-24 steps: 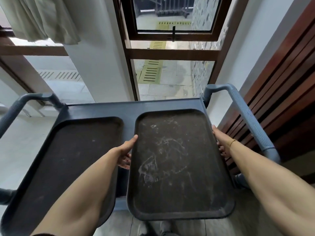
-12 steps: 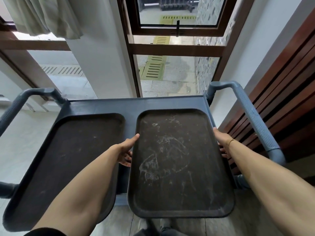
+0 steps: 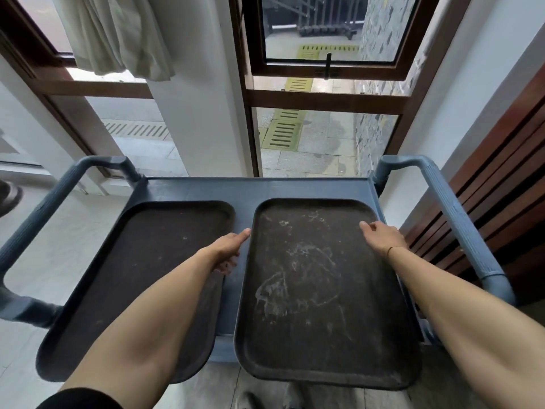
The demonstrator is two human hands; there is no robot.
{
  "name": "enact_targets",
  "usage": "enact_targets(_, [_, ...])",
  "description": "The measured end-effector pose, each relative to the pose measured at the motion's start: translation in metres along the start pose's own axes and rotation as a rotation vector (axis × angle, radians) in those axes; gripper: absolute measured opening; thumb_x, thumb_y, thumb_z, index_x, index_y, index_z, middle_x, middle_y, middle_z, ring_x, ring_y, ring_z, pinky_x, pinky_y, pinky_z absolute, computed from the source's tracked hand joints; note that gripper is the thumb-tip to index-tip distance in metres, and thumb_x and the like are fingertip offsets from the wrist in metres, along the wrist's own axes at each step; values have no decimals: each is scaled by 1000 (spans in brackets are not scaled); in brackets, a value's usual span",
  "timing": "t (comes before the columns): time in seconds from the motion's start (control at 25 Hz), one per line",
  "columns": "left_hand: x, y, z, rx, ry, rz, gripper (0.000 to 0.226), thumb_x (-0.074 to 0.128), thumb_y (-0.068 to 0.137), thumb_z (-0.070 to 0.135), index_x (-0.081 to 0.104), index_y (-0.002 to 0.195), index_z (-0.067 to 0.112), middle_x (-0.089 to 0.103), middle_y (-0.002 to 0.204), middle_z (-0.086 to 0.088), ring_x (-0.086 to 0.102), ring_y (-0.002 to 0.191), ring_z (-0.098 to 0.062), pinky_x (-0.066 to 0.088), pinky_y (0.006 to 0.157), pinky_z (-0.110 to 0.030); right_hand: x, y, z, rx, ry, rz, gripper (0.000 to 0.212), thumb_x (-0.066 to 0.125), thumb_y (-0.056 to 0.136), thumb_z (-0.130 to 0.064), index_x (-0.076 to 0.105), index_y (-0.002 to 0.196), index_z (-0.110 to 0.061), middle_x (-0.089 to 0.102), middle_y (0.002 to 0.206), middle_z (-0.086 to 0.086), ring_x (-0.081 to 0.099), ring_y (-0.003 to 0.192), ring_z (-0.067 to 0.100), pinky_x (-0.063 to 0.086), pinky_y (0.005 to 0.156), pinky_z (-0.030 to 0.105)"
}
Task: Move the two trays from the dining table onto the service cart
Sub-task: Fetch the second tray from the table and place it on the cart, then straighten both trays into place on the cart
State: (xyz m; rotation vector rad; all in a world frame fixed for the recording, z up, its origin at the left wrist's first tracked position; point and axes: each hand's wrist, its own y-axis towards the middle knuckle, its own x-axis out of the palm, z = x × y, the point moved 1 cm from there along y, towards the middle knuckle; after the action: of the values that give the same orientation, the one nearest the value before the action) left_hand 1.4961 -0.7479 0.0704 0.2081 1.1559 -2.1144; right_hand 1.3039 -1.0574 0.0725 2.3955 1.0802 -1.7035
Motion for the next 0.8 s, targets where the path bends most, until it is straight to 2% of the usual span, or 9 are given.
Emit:
enact_targets(0.04, [-7,-2,-2,54,55,46,68,35,96,67,45,141,17,59,124,-11,61,100,-27,50,71,-35,3,-1,-8,-34,-24,1,61,32,99,-57,49,142,-17,49,142,19,44,130,40,37,108,49])
enact_targets(0.12, [-23,-7,-13,163,237,152,65,39,97,64,49,140,17,59,134,-11,57,117,-29,48,88,-38,11,-6,-27,-92,-74,0,62,33,98,-59,45,145,-20,44,147,18,40,133,40,35,109,53])
enact_targets(0.24, [-53,-20,-42,244,606,231,66,40,94,68,46,145,27,48,147,-8,48,132,-29,41,107,-43,28,-18,-61,-165,-122,-3,63,34,97,-62,41,147,-25,36,153,16,33,137,40,31,109,58])
enact_targets(0.32, [-75,-29,-67,239,694,256,67,38,92,71,42,147,34,41,152,-5,43,138,-27,38,110,-48,42,-28,-87,-225,-152,-14,63,34,96,-64,39,148,-28,33,154,14,31,138,38,29,107,57])
enact_targets(0.52, [-132,-49,-132,233,768,305,72,37,90,75,34,152,36,32,160,0,34,144,-24,34,113,-49,95,-76,-155,-357,-219,-51,66,34,93,-68,38,148,-31,32,156,9,30,140,34,28,108,57])
enact_targets(0.8, [-199,-60,-221,285,829,243,79,36,88,78,29,154,35,27,162,0,31,145,-24,34,113,-50,181,-174,-232,-528,-286,-77,66,34,94,-67,33,150,-33,20,162,4,16,148,26,27,110,55])
